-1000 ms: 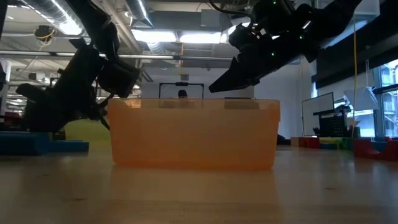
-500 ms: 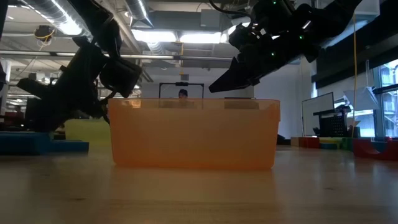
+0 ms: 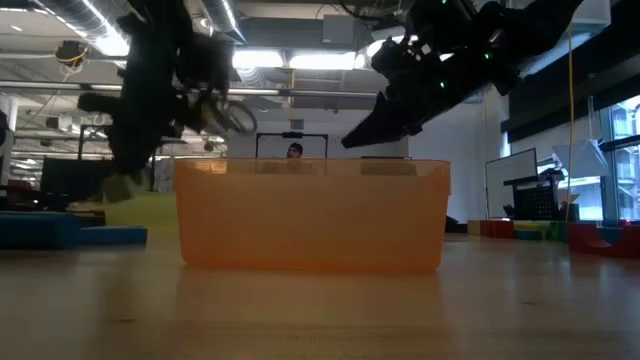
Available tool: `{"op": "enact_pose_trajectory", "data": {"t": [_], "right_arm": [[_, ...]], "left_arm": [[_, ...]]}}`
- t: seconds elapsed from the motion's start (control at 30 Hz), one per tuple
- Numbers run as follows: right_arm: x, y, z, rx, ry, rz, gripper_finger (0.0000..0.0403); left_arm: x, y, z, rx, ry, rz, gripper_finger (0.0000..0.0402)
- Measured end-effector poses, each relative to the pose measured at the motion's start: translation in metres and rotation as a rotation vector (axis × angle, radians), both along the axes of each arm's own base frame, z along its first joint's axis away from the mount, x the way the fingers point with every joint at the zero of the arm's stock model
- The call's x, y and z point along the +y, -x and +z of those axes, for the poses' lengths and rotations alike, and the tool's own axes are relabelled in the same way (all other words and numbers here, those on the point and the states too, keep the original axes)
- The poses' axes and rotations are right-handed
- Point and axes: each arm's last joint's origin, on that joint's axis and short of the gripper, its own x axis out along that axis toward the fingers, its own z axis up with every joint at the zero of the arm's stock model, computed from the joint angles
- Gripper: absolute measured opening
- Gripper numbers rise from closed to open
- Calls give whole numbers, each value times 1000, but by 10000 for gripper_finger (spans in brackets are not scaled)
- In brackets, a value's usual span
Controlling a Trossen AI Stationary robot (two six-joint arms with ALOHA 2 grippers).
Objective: Sort blocks by size
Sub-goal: Put the light green arch block into the blue bin
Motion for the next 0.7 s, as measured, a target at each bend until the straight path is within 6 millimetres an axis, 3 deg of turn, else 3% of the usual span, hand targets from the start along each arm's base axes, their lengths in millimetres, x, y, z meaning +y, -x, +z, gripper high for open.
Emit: {"op": "enact_pose_trajectory", "data": {"t": [0.3,0.7], "right_arm": [[1,19,28,-12,8,-15,99],[-4,39,61,-102,126,-197,99]], "left_arm": [[8,-4,42,-355,-153,36,40],[48,-39,49,-720,-301,126,42]]}}
